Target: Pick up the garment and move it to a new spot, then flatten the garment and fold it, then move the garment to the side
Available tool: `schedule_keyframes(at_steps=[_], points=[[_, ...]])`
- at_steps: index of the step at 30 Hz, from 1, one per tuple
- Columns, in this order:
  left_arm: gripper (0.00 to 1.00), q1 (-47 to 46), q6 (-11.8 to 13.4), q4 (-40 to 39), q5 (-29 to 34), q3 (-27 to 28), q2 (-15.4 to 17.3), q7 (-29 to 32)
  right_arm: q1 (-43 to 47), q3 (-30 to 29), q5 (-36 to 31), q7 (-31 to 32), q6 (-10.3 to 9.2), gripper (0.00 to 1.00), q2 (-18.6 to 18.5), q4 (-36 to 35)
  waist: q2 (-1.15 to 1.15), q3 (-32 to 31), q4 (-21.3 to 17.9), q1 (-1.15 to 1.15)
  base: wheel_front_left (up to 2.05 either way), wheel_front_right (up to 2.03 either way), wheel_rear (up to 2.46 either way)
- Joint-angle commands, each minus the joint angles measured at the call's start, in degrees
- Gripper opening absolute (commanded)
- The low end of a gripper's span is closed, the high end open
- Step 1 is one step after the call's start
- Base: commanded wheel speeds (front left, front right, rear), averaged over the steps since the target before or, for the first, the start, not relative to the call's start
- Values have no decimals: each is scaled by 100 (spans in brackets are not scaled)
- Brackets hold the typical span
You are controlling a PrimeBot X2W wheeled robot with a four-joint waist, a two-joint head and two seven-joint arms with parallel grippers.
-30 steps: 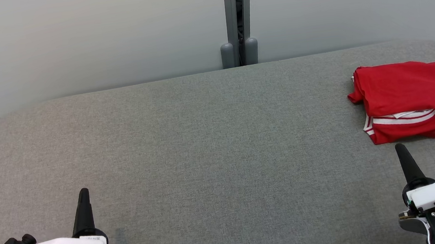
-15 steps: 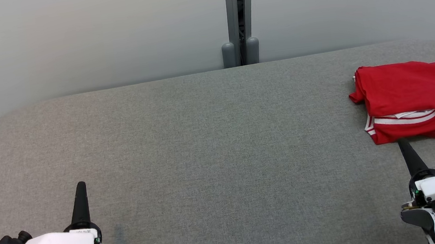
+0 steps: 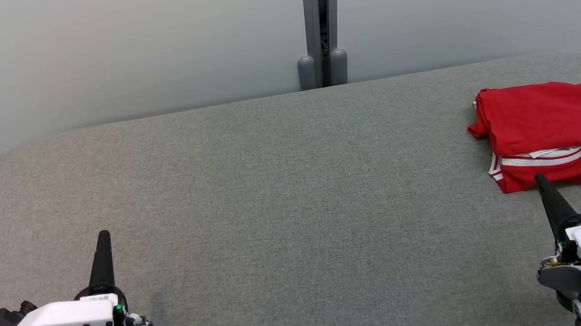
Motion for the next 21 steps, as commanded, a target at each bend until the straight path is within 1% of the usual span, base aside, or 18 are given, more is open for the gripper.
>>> schedule_keyframes(at_steps=[1, 21], points=[[0, -122, -37, -1, -118, 31, 34, 23, -93, -48, 126, 43, 13, 0, -29, 8, 0, 0, 2, 0, 0, 0, 0], [0, -313, -95, 79, -960, 103, 44, 222, -285, -231, 920, 302, 14, 0, -10, 150, 0, 12, 31, 0, 0, 0, 0]])
